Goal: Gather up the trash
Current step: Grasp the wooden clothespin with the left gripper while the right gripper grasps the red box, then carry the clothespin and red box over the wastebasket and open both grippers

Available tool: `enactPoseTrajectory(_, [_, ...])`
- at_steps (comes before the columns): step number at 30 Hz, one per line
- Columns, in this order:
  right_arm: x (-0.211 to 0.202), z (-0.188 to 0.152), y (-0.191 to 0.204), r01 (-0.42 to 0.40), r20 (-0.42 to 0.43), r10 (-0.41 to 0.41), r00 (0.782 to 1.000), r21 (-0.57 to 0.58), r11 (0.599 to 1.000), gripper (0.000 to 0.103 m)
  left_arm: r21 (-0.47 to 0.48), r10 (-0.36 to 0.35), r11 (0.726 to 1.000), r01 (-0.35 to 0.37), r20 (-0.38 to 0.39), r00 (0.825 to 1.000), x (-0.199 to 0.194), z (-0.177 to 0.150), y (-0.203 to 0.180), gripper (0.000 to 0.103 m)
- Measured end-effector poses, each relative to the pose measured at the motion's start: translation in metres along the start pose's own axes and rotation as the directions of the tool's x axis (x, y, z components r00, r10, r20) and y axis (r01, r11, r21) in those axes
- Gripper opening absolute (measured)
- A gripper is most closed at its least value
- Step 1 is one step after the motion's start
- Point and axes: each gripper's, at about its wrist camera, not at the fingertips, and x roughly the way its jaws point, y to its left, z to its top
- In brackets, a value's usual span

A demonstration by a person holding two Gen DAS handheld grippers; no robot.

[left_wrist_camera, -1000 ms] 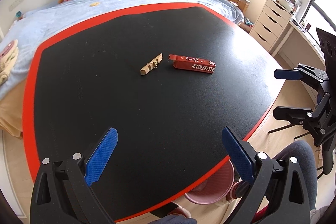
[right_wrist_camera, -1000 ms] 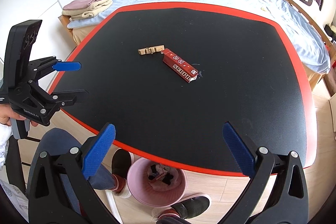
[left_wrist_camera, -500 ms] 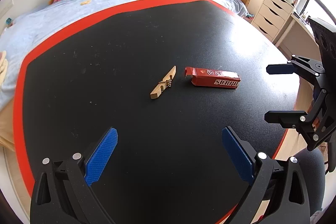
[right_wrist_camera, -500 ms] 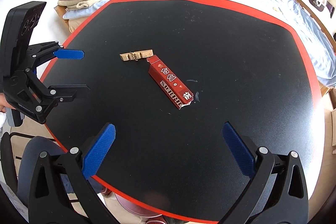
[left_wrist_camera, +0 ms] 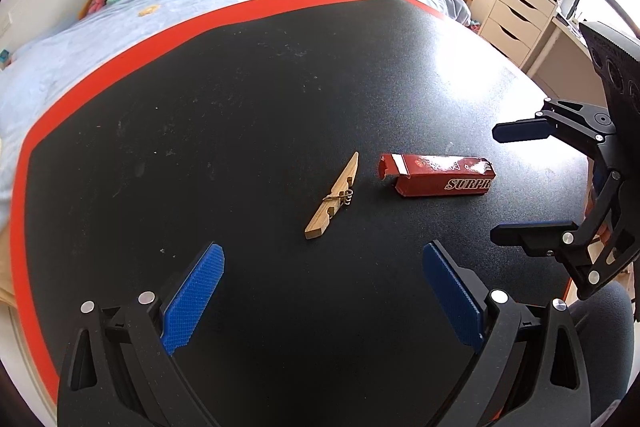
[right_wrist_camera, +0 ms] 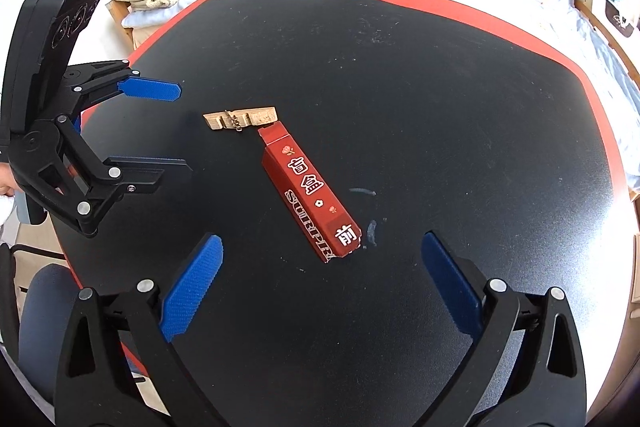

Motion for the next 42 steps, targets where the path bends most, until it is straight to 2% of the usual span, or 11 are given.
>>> enactPoseTrajectory(4, [0.007, 0.004, -0.002, 0.007, 0.002, -0.007, 1.000, -0.009, 1.000, 0.075, 0.010, 0.000, 1.000, 0.000, 0.016, 1.000, 0.004, 0.002, 0.000, 0.092])
enactPoseTrajectory(6, [0.009, 0.005, -0.003, 0.012, 0.005, -0.012, 1.000, -0.015, 1.000, 0.070, 0.012, 0.002, 1.000, -0.002, 0.016, 1.000, 0.007, 0.004, 0.000, 0.079])
enactPoseTrajectory(10, [0.010, 0.007, -0.002, 0.030, 0.023, -0.029, 0.999, -0.025, 0.999, 0.056, 0.013, 0.013, 1.000, -0.013, 0.033, 0.999, 0.008, 0.006, -0.001, 0.066])
enactPoseTrajectory(12, [0.009, 0.008, -0.002, 0.046, 0.031, -0.045, 0.998, -0.026, 0.999, 0.043, 0.012, 0.024, 1.000, -0.025, 0.040, 0.999, 0.008, 0.007, -0.002, 0.050])
enactPoseTrajectory(13, [0.009, 0.008, -0.002, 0.049, 0.033, -0.048, 0.998, -0.025, 0.998, 0.038, 0.012, 0.027, 1.000, -0.028, 0.041, 0.999, 0.008, 0.008, -0.003, 0.047])
enactPoseTrajectory(16, [0.007, 0.007, -0.004, 0.048, 0.034, -0.047, 0.998, -0.023, 0.999, 0.033, 0.011, 0.034, 0.999, -0.035, 0.041, 0.999, 0.008, 0.008, -0.004, 0.031])
enactPoseTrajectory(18, [0.006, 0.005, -0.004, 0.046, 0.036, -0.045, 0.998, -0.022, 0.999, 0.031, 0.010, 0.037, 0.999, -0.037, 0.036, 0.999, 0.008, 0.009, -0.004, 0.016])
enactPoseTrajectory(20, [0.005, 0.006, -0.003, 0.046, 0.039, -0.045, 0.998, -0.019, 0.999, 0.025, 0.008, 0.036, 0.999, -0.036, 0.028, 0.999, 0.008, 0.009, -0.004, 0.007])
enactPoseTrajectory(24, [0.001, 0.005, -0.003, 0.042, 0.041, -0.042, 0.998, -0.008, 0.999, 0.013, -0.001, 0.037, 0.999, -0.037, 0.023, 0.999, 0.006, 0.007, -0.005, 0.007])
enactPoseTrajectory(32, [-0.021, -0.004, 0.001, 0.027, 0.061, -0.028, 0.998, 0.020, 0.999, 0.014, -0.016, 0.036, 0.999, -0.036, 0.035, 0.999, -0.011, 0.001, -0.014, 0.007])
enactPoseTrajectory(42, [-0.078, -0.023, 0.025, 0.016, 0.119, -0.022, 0.993, 0.054, 0.998, 0.014, -0.007, 0.028, 1.000, -0.028, 0.071, 0.997, -0.058, -0.013, -0.039, 0.007])
